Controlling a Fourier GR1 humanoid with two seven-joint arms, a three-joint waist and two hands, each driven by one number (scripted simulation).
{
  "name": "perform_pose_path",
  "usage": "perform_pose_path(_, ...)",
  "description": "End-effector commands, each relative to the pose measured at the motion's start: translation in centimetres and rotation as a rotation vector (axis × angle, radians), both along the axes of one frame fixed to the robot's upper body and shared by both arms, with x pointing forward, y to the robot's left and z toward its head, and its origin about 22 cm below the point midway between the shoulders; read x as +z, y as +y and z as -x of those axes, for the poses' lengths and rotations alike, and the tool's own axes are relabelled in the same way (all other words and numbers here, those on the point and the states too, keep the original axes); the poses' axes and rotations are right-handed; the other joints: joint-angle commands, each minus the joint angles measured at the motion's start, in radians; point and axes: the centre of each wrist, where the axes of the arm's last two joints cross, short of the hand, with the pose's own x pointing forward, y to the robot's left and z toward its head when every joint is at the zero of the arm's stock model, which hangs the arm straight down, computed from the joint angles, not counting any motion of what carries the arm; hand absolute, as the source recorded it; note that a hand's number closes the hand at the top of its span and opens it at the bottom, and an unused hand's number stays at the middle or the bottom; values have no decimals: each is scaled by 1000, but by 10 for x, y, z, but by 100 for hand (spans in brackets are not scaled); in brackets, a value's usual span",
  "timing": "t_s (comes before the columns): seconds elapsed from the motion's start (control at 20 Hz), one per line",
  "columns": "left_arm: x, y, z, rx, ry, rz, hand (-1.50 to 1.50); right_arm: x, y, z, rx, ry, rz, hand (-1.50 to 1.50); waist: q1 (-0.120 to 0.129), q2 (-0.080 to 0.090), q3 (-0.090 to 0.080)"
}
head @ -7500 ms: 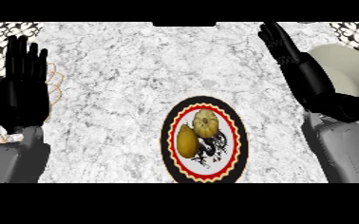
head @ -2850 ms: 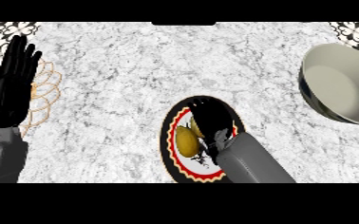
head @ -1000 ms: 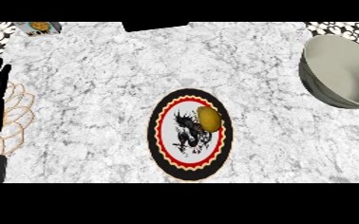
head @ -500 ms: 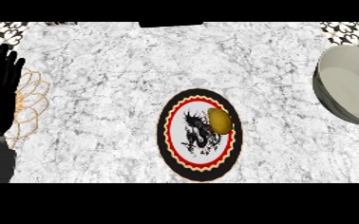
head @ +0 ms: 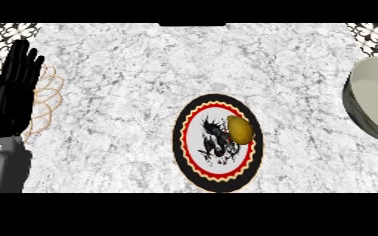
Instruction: Pick the squash from the plate and place it in the bowl
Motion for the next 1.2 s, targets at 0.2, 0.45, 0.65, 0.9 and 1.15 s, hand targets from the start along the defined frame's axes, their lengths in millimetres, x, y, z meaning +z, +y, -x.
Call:
perform_pose_path(0.2,3,-17,-12,-27,-7,6,0,26,18,-36,177,45,-124,150,34,5,-2)
perform_pose_path(0.45,-2,-7,-21,-23,-5,0,0,31,55,-86,222,134,-85,150,22,2,-4)
perform_pose_path(0.65,-9,-6,-12,-18,-1,10,0,-9,81,-126,257,182,-106,150,21,0,-3)
perform_pose_path(0.9,2,1,-17,-14,-5,-1,0,-48,108,-159,274,271,-129,150,18,1,-2)
perform_pose_path(1.15,-2,-9,-4,-9,-1,0,0,-95,147,-185,228,270,-84,150,15,-2,-2)
